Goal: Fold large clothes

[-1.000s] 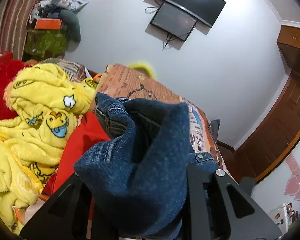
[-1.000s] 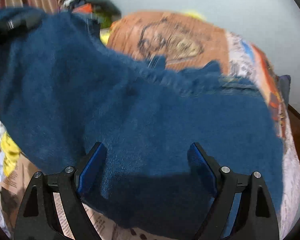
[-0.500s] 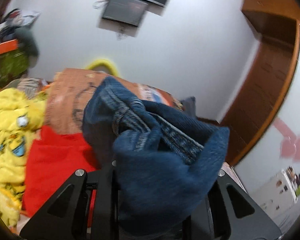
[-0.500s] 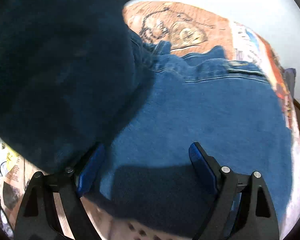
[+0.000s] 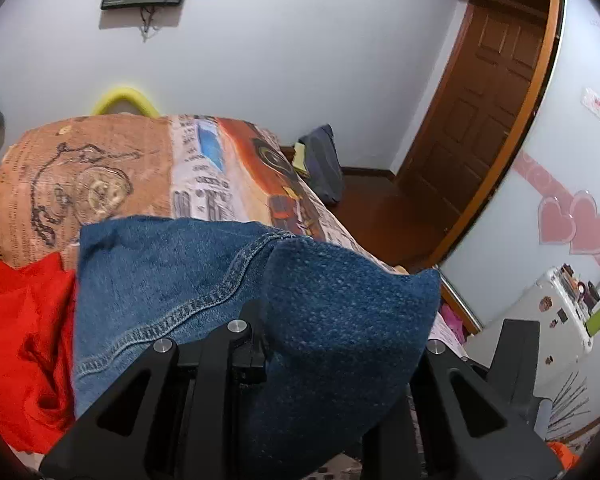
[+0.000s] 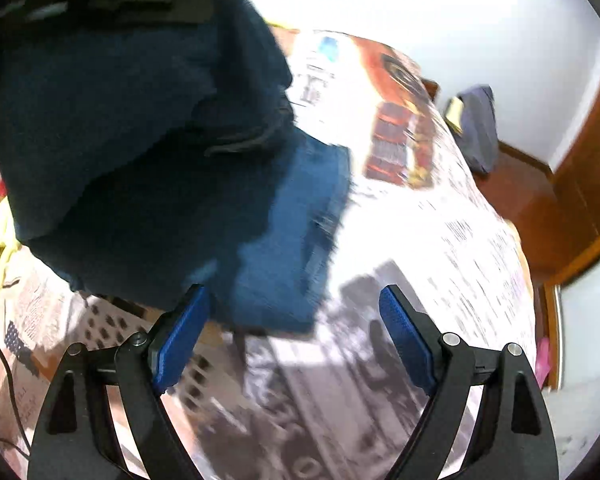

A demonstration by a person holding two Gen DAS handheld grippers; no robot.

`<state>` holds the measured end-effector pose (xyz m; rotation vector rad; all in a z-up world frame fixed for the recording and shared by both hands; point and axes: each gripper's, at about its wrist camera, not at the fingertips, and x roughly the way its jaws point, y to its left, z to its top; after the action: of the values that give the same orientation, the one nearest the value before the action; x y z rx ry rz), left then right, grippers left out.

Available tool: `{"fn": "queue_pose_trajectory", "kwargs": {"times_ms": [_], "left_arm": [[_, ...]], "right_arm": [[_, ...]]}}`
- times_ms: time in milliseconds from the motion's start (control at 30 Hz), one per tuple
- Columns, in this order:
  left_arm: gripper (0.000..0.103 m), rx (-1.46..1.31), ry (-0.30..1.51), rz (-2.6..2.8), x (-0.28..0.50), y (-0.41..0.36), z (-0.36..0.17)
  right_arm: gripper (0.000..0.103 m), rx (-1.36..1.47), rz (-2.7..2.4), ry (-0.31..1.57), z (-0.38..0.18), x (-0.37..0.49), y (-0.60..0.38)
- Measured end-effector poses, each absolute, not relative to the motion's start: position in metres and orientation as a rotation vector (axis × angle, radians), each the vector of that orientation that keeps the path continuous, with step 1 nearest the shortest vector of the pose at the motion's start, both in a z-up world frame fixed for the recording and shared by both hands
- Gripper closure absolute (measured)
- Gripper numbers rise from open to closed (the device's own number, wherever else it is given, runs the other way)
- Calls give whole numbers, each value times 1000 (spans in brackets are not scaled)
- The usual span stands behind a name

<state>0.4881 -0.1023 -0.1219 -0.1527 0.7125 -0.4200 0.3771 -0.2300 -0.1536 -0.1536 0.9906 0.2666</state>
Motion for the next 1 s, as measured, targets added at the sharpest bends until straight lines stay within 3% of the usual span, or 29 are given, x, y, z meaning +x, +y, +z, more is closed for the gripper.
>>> {"fn": "queue_pose_trajectory", "kwargs": {"times_ms": [400, 867, 1000], "left_arm": [[88, -418, 588, -324, 510, -45, -79], [86, -59, 926, -425, 488, -143, -180], [83, 50, 951, -408, 473, -160, -193]], "right_arm": [[19, -92, 290, 944, -144, 374, -245], [18, -113, 263, 993, -163, 365, -258], [18, -113, 234, 999, -163, 360, -271]]}}
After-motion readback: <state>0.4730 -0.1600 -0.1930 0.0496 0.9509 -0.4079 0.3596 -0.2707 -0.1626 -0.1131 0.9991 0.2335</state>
